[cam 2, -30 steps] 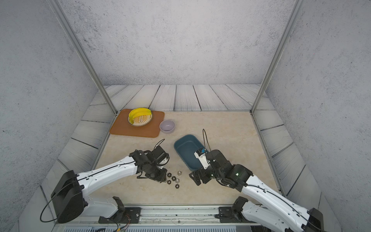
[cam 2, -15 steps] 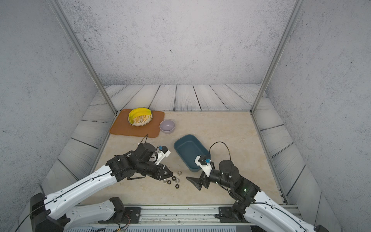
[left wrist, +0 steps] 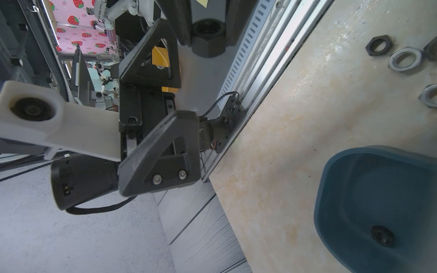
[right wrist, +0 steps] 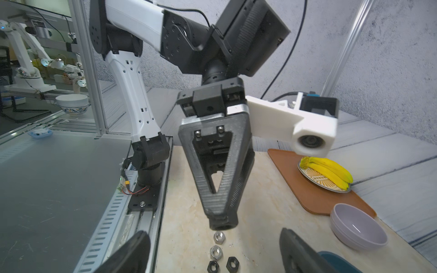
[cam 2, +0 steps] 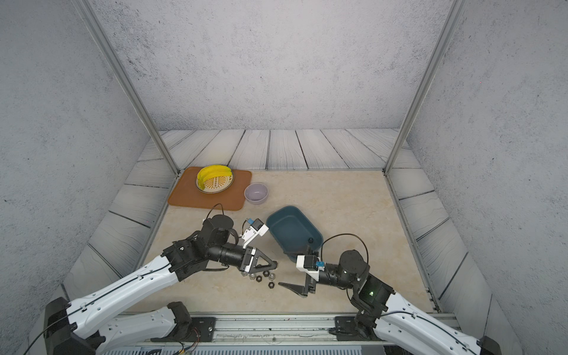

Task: Put the nuts on the desktop into the storage box
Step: Pick up the nut from the center of the board.

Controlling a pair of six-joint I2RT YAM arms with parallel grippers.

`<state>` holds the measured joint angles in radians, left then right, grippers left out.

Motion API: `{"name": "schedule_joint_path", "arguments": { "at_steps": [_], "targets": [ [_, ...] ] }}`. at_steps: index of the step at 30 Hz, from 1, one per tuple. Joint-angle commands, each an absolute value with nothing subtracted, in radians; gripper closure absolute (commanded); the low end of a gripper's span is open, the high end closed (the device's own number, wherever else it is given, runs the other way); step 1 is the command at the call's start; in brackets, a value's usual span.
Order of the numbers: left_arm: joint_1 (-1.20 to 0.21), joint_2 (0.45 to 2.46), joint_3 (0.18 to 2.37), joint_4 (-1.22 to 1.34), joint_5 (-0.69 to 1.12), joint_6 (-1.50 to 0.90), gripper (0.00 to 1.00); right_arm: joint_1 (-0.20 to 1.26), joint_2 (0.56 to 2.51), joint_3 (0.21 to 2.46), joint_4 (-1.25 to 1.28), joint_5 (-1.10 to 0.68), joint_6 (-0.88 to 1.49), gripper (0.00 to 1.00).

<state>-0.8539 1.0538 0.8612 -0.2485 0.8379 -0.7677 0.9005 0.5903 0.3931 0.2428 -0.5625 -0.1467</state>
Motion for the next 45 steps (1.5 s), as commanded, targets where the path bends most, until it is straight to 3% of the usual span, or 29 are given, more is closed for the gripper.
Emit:
{"name": "schedule_joint_path", "arguments": {
  "at_steps": [1,5,12,25,35,40,45],
  "targets": [
    [-0.85,1.066,0.842,-0.121,0.917,-0.826,0.9,0.916,0.603,0.386,0.317,-0.612,-0.157,0.1],
    [-0.851,1.071,0.819,-0.058,0.932,-0.854,0.91,0.921,0.619,0.396,0.329,-0.566,-0.099,0.11],
    [-0.851,1.059,0.801,-0.013,0.947,-0.876,0.91,0.921,0.638,0.375,0.388,-0.523,-0.06,0.24],
    [-0.85,1.064,0.795,-0.01,0.95,-0.872,0.92,0.923,0.67,0.392,0.386,-0.544,-0.037,0.66],
    [-0.85,1.065,0.787,-0.003,0.947,-0.875,0.94,0.923,0.657,0.385,0.407,-0.532,-0.009,0.63],
    [-0.85,1.06,0.789,0.001,0.95,-0.879,0.94,0.923,0.661,0.388,0.394,-0.531,-0.01,0.8],
    [-0.851,1.06,0.787,0.0,0.951,-0.878,0.91,0.923,0.666,0.393,0.368,-0.515,-0.016,0.83]
  ]
}}
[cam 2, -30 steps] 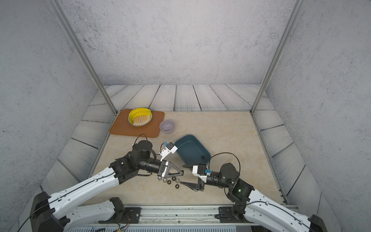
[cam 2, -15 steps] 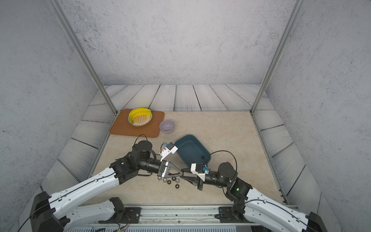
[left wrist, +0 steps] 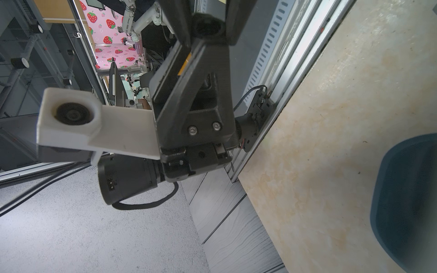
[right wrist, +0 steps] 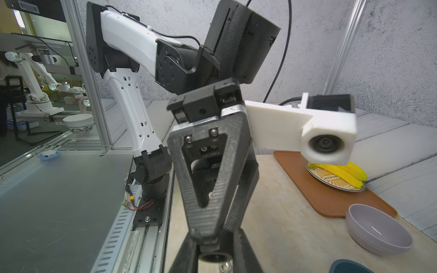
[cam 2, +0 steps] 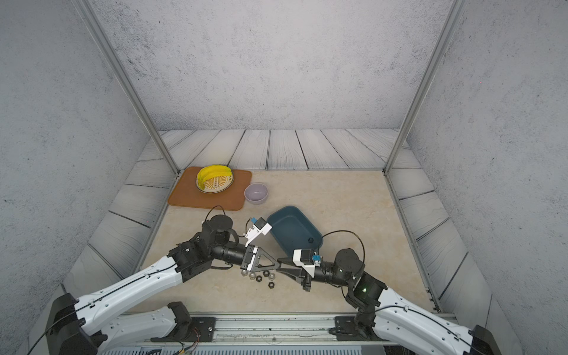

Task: Put the nuts on the desktop into the storage box
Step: Pick up the nut from the center of the board, then place the nut in the storage box.

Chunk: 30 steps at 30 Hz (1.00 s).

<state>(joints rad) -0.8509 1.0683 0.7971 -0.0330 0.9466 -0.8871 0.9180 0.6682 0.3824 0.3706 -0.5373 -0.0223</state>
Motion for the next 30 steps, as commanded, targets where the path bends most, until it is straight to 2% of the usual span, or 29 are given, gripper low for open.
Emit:
{"name": "schedule_joint_path", "arguments": {
  "at_steps": [1,4,6,8,12,16,19,24,30],
  "targets": [
    [-0.85,1.06,0.787,0.0,0.951,-0.878,0.87,0.922,0.667,0.397,0.358,-0.505,-0.014,0.84],
    [-0.85,1.061,0.784,-0.001,0.947,-0.877,0.74,0.923,0.677,0.418,0.298,-0.459,-0.006,0.86],
    [-0.85,1.059,0.787,-0.021,0.936,-0.865,0.54,0.922,0.693,0.448,0.228,-0.412,0.009,0.87],
    [-0.851,1.056,0.801,-0.092,0.889,-0.818,0.39,0.922,0.717,0.483,0.151,-0.359,0.028,0.88],
    [-0.85,1.048,0.831,-0.257,0.761,-0.735,0.25,0.922,0.795,0.56,-0.001,-0.227,0.096,0.9],
    [-0.848,1.039,0.843,-0.36,0.634,-0.694,0.14,0.923,0.874,0.619,-0.106,-0.147,0.129,0.93],
    [-0.848,1.045,0.872,-0.49,0.502,-0.649,0.01,0.921,0.929,0.66,-0.179,-0.069,0.163,0.93],
    [-0.844,1.048,0.895,-0.629,0.334,-0.626,0.02,0.921,1.01,0.722,-0.279,0.106,0.239,0.93],
    [-0.838,1.064,0.917,-0.8,0.108,-0.626,0.02,0.911,1.133,0.815,-0.377,0.176,0.251,0.92]
  ]
}}
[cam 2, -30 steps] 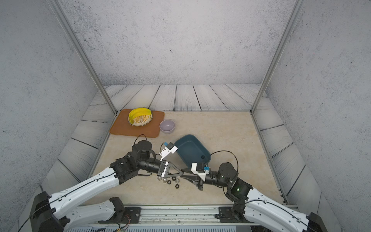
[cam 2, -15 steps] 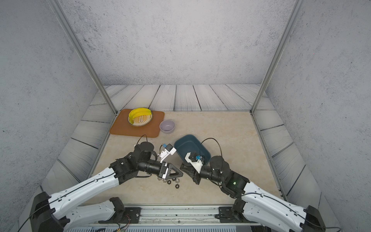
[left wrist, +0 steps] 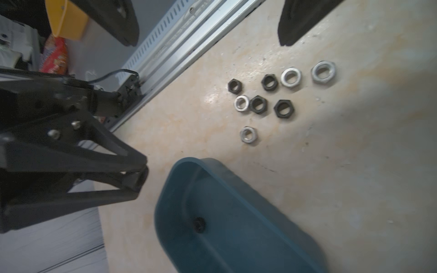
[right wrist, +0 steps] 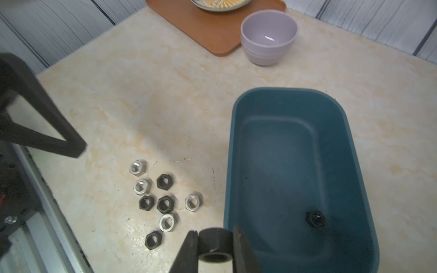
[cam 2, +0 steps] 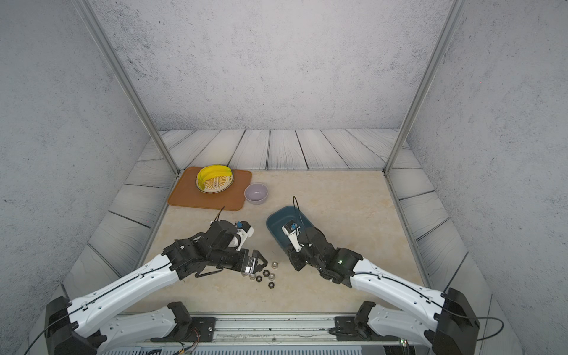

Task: Put the nuts on the desktop into the storage box
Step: Place the nut in the storage box.

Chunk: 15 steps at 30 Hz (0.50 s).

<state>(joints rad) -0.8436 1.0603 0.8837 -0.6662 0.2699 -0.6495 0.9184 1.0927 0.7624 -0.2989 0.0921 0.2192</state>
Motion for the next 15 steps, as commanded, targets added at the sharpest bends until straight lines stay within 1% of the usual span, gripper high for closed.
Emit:
{"name": "schedule_joint_path", "arguments": {
  "at_steps": [1,7,11,15],
  "targets": [
    [-0.839,1.069,0.917,-0.819,0.087,-0.626,0.02,0.906,1.154,0.83,-0.391,0.181,0.255,0.92],
    [-0.837,1.091,0.926,-0.892,0.015,-0.609,0.02,0.849,1.322,0.956,-0.492,0.177,0.283,0.92],
    [-0.837,1.095,0.925,-0.908,-0.014,-0.6,0.02,0.788,1.428,1.036,-0.552,0.13,0.284,0.92],
    [-0.838,1.096,0.912,-0.904,-0.022,-0.594,0.02,0.729,1.514,1.079,-0.558,0.107,0.261,0.92]
  ]
}}
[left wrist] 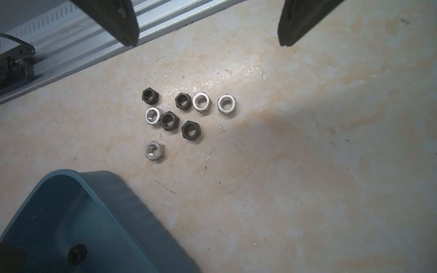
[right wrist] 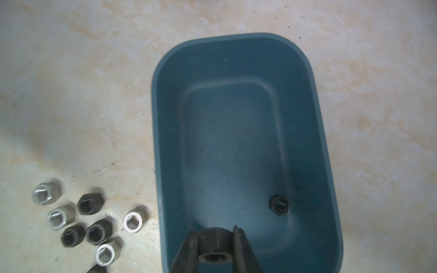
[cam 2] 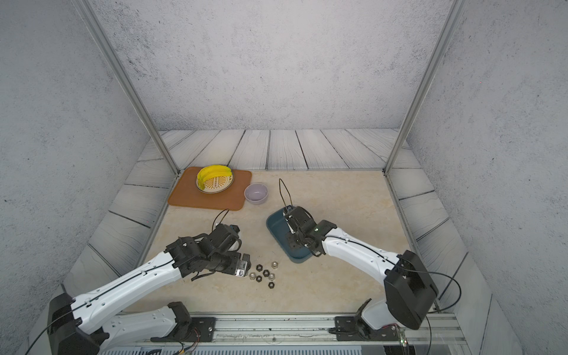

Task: Put the nuts on the desktop into the storage box
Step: Place the nut in the storage box.

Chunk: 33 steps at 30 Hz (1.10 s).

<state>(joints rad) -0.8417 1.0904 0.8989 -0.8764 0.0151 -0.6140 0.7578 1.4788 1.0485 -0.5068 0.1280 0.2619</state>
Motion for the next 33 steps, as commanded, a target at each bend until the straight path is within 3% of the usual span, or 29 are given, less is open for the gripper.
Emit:
{"name": "schedule_joint_path", "arguments": {
  "at_steps": [1,13,33],
  "targets": [
    [-0.837,1.098,0.909,-0.902,-0.023,-0.592,0.02,0.711,1.534,1.088,-0.558,0.1,0.257,0.92],
    [-0.836,1.103,0.881,-0.894,-0.035,-0.587,0.01,0.6,1.788,1.232,-0.657,0.113,0.202,0.93],
    [-0.83,1.111,0.861,-0.867,-0.03,-0.582,0.02,0.599,1.911,1.256,-0.664,0.193,0.196,0.93]
  ]
}}
